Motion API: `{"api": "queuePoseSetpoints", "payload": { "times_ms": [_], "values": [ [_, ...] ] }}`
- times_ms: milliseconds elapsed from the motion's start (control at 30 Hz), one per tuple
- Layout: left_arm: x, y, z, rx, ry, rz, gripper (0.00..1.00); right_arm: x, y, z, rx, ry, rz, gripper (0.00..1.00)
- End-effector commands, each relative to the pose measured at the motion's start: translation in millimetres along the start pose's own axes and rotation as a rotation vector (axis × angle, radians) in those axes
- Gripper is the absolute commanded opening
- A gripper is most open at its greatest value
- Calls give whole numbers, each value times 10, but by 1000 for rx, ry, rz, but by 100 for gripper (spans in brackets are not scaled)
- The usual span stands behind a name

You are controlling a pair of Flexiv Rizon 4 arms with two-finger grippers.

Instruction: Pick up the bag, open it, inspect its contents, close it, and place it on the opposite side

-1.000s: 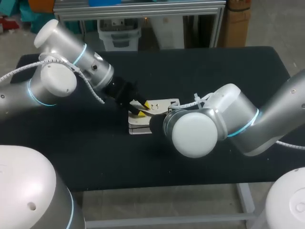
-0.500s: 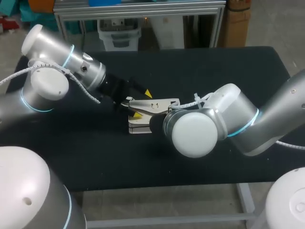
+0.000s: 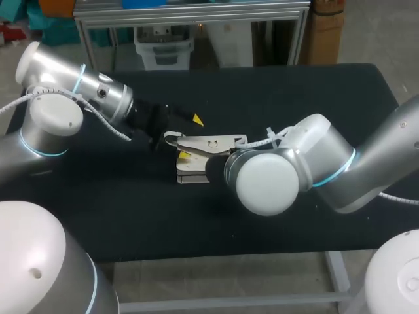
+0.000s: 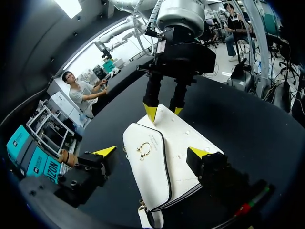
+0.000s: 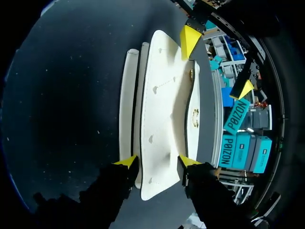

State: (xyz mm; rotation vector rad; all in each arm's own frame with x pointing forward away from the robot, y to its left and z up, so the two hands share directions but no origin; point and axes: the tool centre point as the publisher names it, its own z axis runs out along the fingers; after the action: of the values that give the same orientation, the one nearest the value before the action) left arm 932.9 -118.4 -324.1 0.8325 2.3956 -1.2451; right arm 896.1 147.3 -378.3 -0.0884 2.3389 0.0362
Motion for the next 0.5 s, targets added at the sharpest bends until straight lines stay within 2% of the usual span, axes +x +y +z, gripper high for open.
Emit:
{"api": "queuePoseSetpoints", "payload": {
  "times_ms": [33,500],
  "values": [
    [2,-9,-21,2,-6,-11,100,24,-21,-33,-23,-117,3,100],
    [-85,-52,-159,0,-20,-128,100,-209,-37,-286,-101,-149,47,100]
  ]
}}
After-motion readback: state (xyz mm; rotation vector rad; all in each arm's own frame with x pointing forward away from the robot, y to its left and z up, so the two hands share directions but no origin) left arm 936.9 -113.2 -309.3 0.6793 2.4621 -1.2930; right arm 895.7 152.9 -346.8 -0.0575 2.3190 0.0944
